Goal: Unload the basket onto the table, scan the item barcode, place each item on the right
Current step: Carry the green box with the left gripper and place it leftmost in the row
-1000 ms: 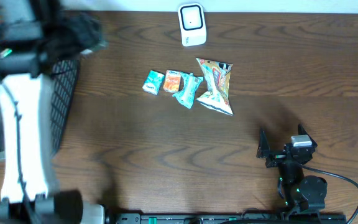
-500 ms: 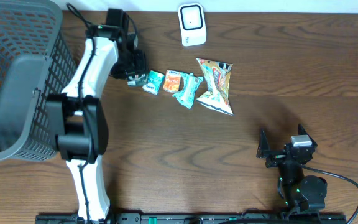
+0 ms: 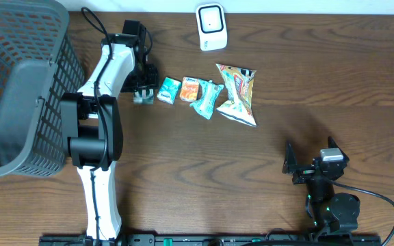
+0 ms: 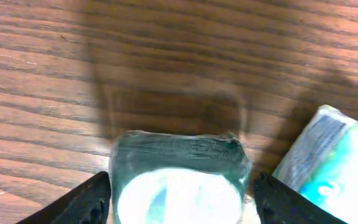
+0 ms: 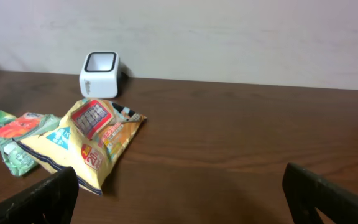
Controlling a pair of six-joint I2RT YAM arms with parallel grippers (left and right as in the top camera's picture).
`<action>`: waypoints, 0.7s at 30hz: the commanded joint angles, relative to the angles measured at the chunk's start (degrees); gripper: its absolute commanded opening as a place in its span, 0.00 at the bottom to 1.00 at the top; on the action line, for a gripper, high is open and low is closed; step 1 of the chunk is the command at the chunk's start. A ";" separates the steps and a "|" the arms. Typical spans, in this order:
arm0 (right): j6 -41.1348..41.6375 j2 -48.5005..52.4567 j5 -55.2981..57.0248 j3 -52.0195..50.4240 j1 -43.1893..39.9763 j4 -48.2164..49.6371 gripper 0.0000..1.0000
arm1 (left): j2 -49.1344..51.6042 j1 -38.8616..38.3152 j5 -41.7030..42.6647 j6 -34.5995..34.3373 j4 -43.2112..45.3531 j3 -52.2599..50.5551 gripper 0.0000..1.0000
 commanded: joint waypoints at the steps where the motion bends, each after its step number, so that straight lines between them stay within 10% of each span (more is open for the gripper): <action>1: -0.39 -0.33 0.26 -0.07 0.33 -0.26 0.99 | 0.09 0.02 0.98 0.52 -0.24 0.46 0.73; 9: -0.37 -0.33 0.26 -0.07 0.33 -0.26 0.99 | -10.25 2.60 -0.57 0.55 -0.63 0.79 0.76; 13: -0.39 -0.33 0.26 -0.07 0.33 -0.28 0.99 | -16.52 5.75 -4.70 0.79 -2.64 0.79 0.53; 21: -0.39 -0.33 0.26 -0.09 0.33 -0.26 0.99 | -21.92 12.22 -4.66 2.29 -3.78 0.79 0.42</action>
